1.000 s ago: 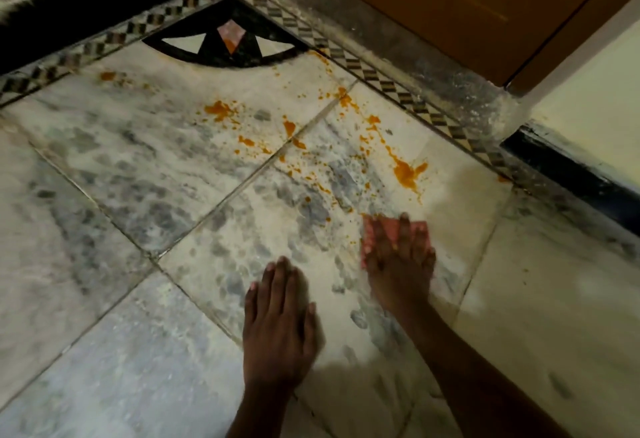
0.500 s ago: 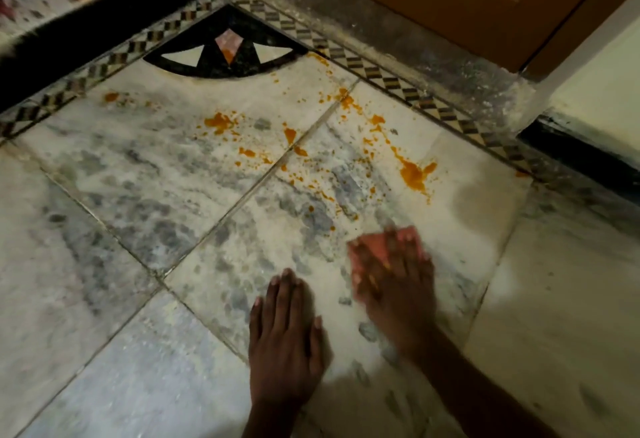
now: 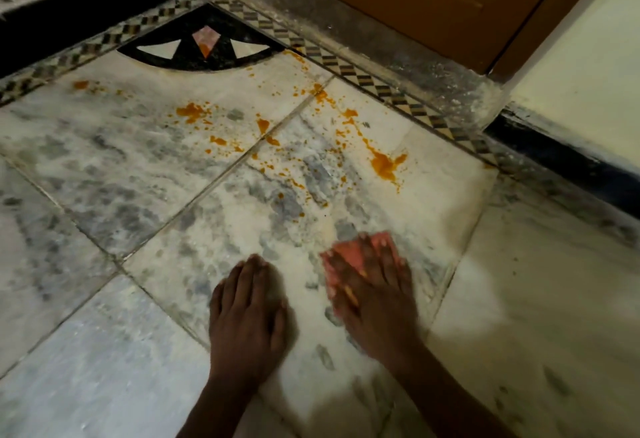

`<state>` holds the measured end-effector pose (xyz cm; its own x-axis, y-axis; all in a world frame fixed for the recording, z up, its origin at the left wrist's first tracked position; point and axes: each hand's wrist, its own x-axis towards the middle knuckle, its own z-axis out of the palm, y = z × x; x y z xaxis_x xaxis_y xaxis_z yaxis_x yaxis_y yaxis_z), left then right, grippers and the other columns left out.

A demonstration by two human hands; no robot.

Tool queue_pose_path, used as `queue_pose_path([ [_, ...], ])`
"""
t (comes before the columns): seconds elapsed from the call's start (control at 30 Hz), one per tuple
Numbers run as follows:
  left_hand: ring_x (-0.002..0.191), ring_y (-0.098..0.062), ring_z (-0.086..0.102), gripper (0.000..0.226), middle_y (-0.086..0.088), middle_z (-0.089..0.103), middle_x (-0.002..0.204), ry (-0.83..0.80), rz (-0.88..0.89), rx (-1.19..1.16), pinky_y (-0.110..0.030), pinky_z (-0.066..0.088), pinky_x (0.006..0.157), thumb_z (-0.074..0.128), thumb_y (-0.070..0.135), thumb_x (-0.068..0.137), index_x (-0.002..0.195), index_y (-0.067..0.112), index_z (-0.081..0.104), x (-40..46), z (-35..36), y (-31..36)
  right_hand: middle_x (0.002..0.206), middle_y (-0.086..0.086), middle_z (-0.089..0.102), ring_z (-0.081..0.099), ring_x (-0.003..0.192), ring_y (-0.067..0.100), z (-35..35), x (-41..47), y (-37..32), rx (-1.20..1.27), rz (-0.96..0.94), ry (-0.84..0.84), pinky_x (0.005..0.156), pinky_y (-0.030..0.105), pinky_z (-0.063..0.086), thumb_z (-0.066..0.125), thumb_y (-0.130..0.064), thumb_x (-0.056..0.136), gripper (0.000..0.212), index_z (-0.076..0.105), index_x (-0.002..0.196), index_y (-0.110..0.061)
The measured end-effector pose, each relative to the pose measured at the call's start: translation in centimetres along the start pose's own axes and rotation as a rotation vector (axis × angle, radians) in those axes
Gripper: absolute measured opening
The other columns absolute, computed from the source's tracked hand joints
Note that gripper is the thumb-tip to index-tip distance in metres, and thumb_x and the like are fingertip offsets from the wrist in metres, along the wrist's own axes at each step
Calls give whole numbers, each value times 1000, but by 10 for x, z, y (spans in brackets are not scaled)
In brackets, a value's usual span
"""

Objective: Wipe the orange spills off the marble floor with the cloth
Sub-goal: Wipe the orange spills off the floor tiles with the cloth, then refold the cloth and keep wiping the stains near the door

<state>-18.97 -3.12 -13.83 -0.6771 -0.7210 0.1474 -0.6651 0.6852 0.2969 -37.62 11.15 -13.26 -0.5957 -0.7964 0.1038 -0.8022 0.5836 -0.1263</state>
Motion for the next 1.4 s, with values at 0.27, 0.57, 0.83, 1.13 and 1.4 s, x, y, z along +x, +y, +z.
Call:
queue_pose_path([
  [0.27, 152, -31, 39, 69, -7, 34, 171, -78, 67, 34, -46, 35, 114, 37, 54, 103, 161, 18, 41, 26, -10, -25, 177, 8, 20, 12, 163, 40, -4, 47, 43, 86, 501, 3, 126, 64, 17, 27, -70, 92, 67, 42, 156, -55],
  [0.57, 140, -38, 53, 73, -15, 46, 162, -160, 238, 114, -50, 43, 111, 37, 55, 98, 154, 9, 48, 111, -40, -83, 174, -7, 31, 21, 163, 24, 3, -24, 17, 20, -237, 9, 127, 54, 25, 44, -60, 103, 53, 38, 155, -60],
  [0.83, 143, -35, 50, 64, -14, 48, 160, 21, 9, -60, -53, 43, 114, 42, 51, 103, 152, 9, 49, 115, -27, -114, 179, -4, 14, 22, 162, 30, -2, 49, 21, -9, 25, -96, 119, 58, 31, 45, -75, 91, 70, 27, 158, -63],
  [1.13, 146, -36, 41, 64, -13, 41, 163, 25, -148, -72, -54, 34, 113, 44, 54, 97, 147, 15, 51, 122, -28, -112, 150, 15, 56, 60, 135, 37, -4, 44, 31, 268, 257, 318, 104, 52, 56, 58, -34, 101, 47, 62, 140, -9],
  [1.4, 146, -37, 42, 63, -13, 43, 161, 47, -128, -107, -55, 34, 113, 45, 54, 96, 144, 14, 53, 125, -30, -111, 97, 18, 68, 67, 94, 44, -17, 72, 39, 385, 572, 176, 80, 45, 51, 82, -23, 89, 22, 73, 102, -7],
])
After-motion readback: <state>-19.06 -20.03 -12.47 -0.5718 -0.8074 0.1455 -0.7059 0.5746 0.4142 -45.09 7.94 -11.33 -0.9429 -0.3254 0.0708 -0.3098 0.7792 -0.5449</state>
